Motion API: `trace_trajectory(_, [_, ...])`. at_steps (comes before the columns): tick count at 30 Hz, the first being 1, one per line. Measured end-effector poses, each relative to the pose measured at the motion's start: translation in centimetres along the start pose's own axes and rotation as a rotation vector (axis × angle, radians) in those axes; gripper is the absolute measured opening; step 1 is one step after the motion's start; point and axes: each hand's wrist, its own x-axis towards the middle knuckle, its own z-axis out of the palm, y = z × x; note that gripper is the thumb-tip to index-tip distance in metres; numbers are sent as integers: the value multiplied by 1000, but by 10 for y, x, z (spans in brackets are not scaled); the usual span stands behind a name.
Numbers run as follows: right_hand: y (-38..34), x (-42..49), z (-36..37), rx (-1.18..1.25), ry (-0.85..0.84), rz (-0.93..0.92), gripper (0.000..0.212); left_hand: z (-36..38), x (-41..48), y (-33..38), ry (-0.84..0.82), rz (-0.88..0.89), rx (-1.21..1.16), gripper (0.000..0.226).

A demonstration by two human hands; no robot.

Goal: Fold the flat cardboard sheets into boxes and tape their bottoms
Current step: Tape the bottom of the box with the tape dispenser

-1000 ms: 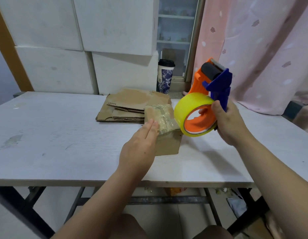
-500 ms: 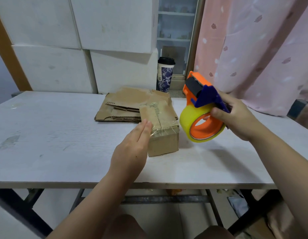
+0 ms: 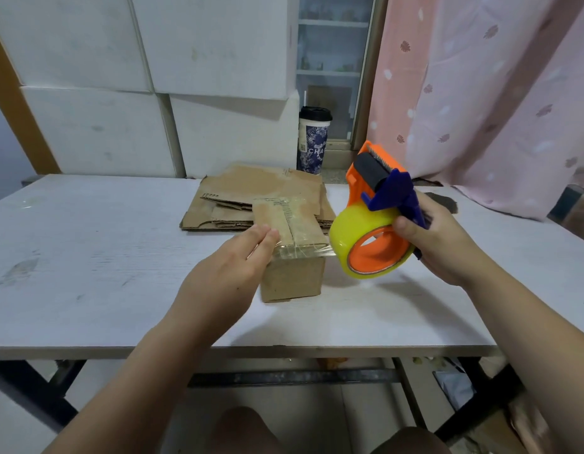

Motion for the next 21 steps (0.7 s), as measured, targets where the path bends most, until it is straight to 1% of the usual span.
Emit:
trace_trajectory(2, [6,-2,4,-14,4,-9,71,1,-1,-2,1,-62,-119,40])
trace_trajectory(3, [8,-3,6,-19,6,-13,75,0,-1,0,-21,-101,-180,40])
trace_trajectory(4, [10,-5,6,-14,6,-12,77,-1,0,2,-26,-101,-180,44])
trace_trajectory(6, [15,-7,6,21,10,9,69,1,-3,8,-20,-52,-157,51])
trace_trajectory(7, [16,-8,7,38,14,28,65,0,-4,10,-48,-75,-149,52])
trace_trajectory(9, [15,-11,9,36,14,51,57,-3,-1,16,-102,-163,-176,70])
trace_trajectory(10, [14,-11,11,29,7,54,54,-4,2,20,-87,-177,-182,79])
trace_trajectory(11, [14,-12,13,28,4,58,53,-4,6,24,-62,-183,-190,83])
trace_trajectory(13, [14,-13,15,26,8,62,55,-3,16,33,-14,-215,-206,80])
trace_trajectory(15, [14,-14,16,12,20,57,58,-1,28,43,-42,-304,-162,60])
trace_trajectory(16, [14,-14,16,6,25,53,61,0,31,47,-56,-336,-105,48])
trace_trajectory(17, [13,-15,17,-1,29,49,63,4,33,51,-53,-344,-49,41])
trace_trajectory(19, [12,-15,17,-26,34,40,62,10,34,56,-55,-340,39,43])
trace_trajectory(21, [10,-17,19,-38,32,46,56,13,37,62,-59,-369,62,46])
